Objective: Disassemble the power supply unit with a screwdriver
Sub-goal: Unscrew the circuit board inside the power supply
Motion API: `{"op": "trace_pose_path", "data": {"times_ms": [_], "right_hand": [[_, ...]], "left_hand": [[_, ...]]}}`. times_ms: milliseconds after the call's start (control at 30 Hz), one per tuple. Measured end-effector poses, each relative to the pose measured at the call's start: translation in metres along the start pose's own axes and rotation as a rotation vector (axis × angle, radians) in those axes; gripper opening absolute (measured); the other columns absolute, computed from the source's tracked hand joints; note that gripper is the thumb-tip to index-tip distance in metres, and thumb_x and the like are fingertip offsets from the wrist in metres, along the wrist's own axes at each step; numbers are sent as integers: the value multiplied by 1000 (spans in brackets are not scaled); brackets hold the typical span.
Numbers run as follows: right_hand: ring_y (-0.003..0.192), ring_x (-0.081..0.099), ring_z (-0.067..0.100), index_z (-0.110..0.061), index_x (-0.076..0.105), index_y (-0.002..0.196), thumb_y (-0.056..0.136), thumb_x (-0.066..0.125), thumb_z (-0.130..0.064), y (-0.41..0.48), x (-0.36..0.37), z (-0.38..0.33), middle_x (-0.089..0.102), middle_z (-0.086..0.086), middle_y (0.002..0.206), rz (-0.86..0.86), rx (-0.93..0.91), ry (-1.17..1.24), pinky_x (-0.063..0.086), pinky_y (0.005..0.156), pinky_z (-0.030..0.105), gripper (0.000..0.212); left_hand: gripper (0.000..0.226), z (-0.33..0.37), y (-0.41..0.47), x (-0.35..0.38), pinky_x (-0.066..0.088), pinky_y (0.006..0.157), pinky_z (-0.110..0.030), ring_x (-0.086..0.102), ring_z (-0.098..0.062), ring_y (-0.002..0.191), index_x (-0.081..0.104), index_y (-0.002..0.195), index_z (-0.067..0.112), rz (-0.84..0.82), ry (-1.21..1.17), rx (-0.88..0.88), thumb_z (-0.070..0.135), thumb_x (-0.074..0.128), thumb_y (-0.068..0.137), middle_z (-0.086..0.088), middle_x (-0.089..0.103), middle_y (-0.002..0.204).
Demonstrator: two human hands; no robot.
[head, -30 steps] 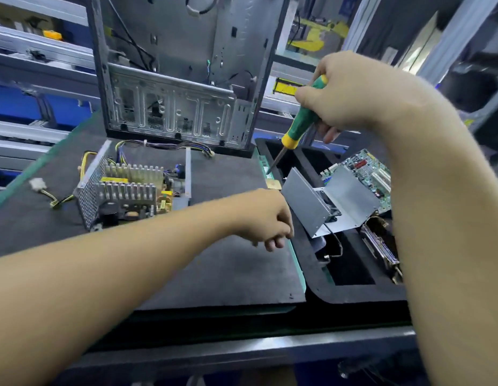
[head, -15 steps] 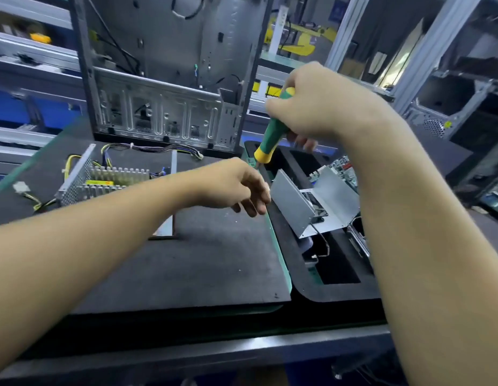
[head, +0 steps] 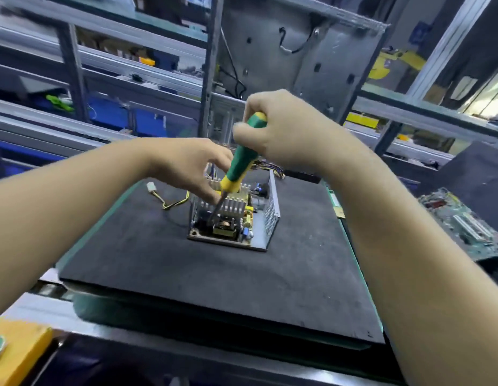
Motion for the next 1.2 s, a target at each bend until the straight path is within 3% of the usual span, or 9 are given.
{"op": "trace_pose_path", "data": {"times_ms": [133,233,300,433,533,800,1000,1100,1200], "right_hand": [[66,49,9,-16,56,96,95,55,-42,8,27,-6,53,-7,78,-155,-81,-83,37,56,28,25],[66,46,5,-21,52,97,97,53,-43,11,36,-6,54,-8,77,-175,-133,-151,32,54,24,22],[62,46,5,-22,52,96,97,53,-41,11,38,-6,56,-8,73,-176,-154,-148,31,51,23,19],[63,49,7,-22,52,99,97,54,-41,9,44,-9,60,-4,75,-187,-210,-133,36,54,27,20],[63,50,7,-20,52,101,97,54,-40,9,45,-12,58,-6,73,-185,-235,-123,35,53,25,21],[65,48,5,-22,50,99,97,53,-41,8,45,-16,56,-9,73,-193,-237,-132,34,54,24,20],[68,49,5,-21,53,102,97,53,-43,7,44,-14,57,-8,75,-195,-213,-126,38,56,26,23],[66,47,5,-20,51,101,97,52,-44,7,44,-15,55,-8,74,-197,-212,-137,34,54,26,24],[65,44,4,-21,49,96,97,52,-43,9,43,-18,52,-10,72,-196,-218,-162,29,52,25,22]], "left_hand": [[11,-16,-11,13,35,76,1,49,20,91,77,86,27,-3,-40,20,17,81,82,37,59,92],[48,-25,-9,17,32,59,5,45,30,61,61,61,43,-80,-167,-50,3,72,87,47,51,61],[59,-29,-8,15,33,60,5,48,27,60,60,51,45,-135,-203,-52,-2,70,86,40,54,56],[20,-37,-6,13,36,71,3,57,18,84,77,84,40,-189,-168,-42,20,81,82,29,69,85],[12,-41,-5,13,38,72,1,57,18,86,77,84,44,-195,-116,-66,35,83,79,32,69,86],[14,-44,-6,13,43,73,-7,59,7,88,78,91,41,-151,-63,-97,41,82,77,27,70,87],[41,-42,-8,10,48,96,-32,59,-2,105,73,117,35,-200,2,-108,48,79,78,18,72,106],[39,-43,-7,10,47,96,-26,58,2,104,73,115,36,-204,-18,-97,46,78,79,22,71,103],[43,-46,-6,11,41,86,-4,55,16,105,73,119,28,-208,-88,-67,42,78,79,34,68,100]]}}
Point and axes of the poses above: each hand's wrist, its own y-axis towards the middle knuckle, its own x-axis out of the palm, z = x × y, the point moved 1 cm from there along y, towards the middle knuckle
